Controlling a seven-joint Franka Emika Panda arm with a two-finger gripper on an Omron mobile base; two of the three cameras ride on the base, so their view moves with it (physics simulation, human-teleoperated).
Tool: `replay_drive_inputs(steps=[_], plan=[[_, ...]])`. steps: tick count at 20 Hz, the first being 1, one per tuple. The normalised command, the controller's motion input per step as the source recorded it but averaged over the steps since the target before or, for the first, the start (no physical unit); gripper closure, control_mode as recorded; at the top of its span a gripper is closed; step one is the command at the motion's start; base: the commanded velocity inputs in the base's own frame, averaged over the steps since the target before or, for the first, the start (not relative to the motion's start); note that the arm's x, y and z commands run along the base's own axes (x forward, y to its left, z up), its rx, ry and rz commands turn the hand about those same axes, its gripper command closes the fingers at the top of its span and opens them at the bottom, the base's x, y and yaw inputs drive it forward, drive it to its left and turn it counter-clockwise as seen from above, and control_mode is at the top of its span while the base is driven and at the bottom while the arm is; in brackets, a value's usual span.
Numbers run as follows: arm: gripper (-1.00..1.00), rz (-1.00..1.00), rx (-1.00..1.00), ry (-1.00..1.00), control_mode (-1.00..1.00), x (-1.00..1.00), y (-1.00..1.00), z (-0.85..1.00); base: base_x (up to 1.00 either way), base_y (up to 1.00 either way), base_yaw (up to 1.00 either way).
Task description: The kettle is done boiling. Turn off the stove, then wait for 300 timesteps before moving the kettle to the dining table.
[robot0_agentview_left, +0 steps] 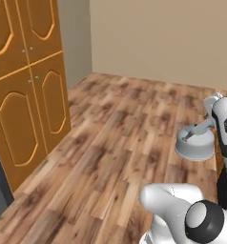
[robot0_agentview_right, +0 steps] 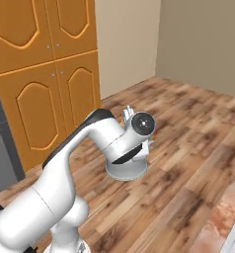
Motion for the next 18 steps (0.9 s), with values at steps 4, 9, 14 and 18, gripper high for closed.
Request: replay_drive_inputs(steps=[4, 9, 14, 18], plan=[[1.00, 0.00, 0.00, 0.00, 1.00, 0.00, 0.00, 0.00, -0.24, -0.31, -0.37], [1.00, 0.00, 0.00, 0.00, 1.00, 0.00, 0.00, 0.00, -0.54, -0.17, -0.35], [1.00, 0.00, 0.00, 0.00, 1.00, 0.00, 0.00, 0.00, -0.70, -0.07, -0.32], [1.00, 0.00, 0.00, 0.00, 1.00, 0.00, 0.00, 0.00, -0.61, -0.02, -0.29]])
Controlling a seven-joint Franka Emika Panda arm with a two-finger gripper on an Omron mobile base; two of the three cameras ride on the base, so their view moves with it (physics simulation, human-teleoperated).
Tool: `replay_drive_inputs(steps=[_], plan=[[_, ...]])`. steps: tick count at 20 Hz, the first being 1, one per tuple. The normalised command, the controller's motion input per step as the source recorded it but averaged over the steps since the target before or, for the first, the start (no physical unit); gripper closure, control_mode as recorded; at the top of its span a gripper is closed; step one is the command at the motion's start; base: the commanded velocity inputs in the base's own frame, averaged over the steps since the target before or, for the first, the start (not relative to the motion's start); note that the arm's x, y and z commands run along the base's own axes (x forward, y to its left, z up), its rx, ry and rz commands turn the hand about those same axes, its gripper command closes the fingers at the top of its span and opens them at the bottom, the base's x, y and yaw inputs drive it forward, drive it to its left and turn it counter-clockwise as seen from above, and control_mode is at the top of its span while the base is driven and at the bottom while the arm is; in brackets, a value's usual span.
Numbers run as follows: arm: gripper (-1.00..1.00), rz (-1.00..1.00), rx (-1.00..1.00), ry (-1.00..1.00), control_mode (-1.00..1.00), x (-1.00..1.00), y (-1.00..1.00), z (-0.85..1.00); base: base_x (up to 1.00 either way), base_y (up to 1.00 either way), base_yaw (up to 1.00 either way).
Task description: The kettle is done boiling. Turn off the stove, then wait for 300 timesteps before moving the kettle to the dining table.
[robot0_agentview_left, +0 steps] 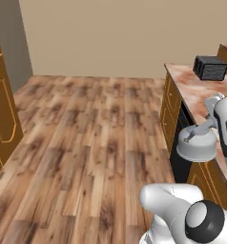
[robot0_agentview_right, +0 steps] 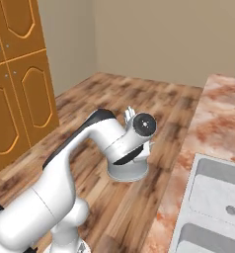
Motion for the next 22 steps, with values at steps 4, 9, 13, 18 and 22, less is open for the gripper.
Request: replay_drive_inputs(steps=[4, 9, 13, 18, 22], plan=[[1.00, 0.00, 0.00, 0.00, 1.00, 0.00, 0.00, 0.00, -0.53, -0.02, -0.28], [1.00, 0.00, 0.00, 0.00, 1.00, 0.00, 0.00, 0.00, -0.50, 0.00, -0.28], [1.00, 0.00, 0.00, 0.00, 1.00, 0.00, 0.00, 0.00, -0.51, 0.00, -0.26], [1.00, 0.00, 0.00, 0.00, 1.00, 0.00, 0.00, 0.00, -0.53, -0.01, -0.22], [1.00, 0.00, 0.00, 0.00, 1.00, 0.00, 0.00, 0.00, -0.60, 0.00, -0.21]])
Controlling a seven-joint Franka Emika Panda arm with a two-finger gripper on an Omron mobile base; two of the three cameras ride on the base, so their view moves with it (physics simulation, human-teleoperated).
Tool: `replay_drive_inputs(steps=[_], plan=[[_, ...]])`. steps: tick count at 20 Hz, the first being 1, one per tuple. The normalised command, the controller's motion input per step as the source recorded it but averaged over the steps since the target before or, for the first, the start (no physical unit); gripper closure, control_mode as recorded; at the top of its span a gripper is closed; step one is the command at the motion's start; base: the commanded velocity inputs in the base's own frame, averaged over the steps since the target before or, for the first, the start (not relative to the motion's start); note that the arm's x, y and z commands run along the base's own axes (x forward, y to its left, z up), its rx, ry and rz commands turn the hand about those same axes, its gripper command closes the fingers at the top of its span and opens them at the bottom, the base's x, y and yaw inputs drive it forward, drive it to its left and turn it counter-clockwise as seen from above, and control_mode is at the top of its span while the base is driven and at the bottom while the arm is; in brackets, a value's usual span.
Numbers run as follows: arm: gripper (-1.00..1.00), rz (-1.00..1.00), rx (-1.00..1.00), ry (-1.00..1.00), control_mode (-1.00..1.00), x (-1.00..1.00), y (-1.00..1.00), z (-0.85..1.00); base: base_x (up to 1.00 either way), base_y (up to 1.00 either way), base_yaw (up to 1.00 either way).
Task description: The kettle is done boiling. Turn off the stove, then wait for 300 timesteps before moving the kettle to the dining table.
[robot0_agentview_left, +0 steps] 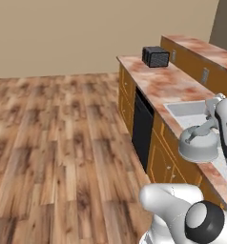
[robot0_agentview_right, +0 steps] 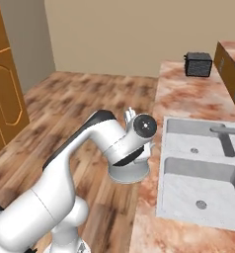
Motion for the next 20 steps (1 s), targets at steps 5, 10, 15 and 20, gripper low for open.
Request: replay_drive_inputs(steps=[5, 10, 15, 20], plan=[[1.00, 0.00, 0.00, 0.00, 1.00, 0.00, 0.00, 0.00, -0.60, 0.00, -0.22], [1.00, 0.00, 0.00, 0.00, 1.00, 0.00, 0.00, 0.00, -0.56, 0.02, -0.21], [1.00, 0.00, 0.00, 0.00, 1.00, 0.00, 0.00, 0.00, -0.57, 0.03, -0.21], [1.00, 0.00, 0.00, 0.00, 1.00, 0.00, 0.00, 0.00, -0.59, 0.01, -0.20]])
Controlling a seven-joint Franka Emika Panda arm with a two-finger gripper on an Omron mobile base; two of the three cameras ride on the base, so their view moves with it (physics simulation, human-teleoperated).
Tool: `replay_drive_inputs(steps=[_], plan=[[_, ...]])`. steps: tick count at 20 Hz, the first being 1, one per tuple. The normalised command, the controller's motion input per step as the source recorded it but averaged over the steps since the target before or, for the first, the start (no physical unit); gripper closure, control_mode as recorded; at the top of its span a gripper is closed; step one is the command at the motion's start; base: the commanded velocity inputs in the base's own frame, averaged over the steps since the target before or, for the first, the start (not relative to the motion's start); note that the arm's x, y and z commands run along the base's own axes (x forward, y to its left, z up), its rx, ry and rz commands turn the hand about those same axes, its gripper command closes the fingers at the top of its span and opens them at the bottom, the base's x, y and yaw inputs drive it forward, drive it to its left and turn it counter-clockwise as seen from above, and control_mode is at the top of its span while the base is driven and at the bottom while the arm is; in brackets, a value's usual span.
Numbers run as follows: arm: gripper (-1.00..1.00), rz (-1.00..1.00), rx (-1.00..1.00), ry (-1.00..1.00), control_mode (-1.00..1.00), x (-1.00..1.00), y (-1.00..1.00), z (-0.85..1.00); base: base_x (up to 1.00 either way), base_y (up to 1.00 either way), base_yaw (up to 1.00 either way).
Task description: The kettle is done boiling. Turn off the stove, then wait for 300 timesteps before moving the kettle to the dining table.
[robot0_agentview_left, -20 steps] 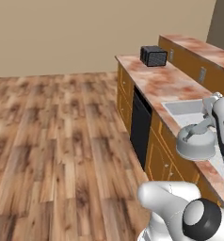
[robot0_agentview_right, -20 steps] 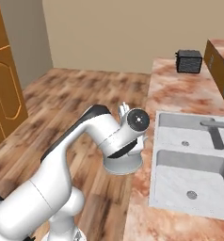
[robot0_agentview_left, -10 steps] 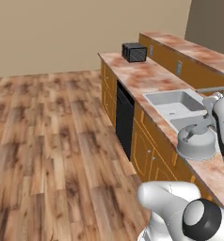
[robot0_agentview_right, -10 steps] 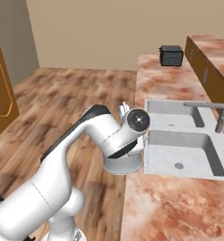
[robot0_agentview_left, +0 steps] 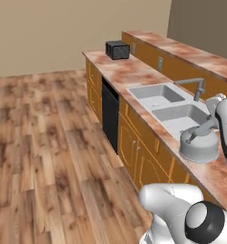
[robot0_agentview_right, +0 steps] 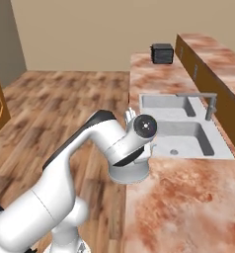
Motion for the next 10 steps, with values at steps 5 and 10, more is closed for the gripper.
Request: replay_drive_inputs(steps=[5, 10], plan=[[1.00, 0.00, 0.00, 0.00, 1.00, 0.00, 0.00, 0.00, -0.58, 0.03, -0.19], [1.00, 0.00, 0.00, 0.00, 1.00, 0.00, 0.00, 0.00, -0.58, 0.01, -0.19]])
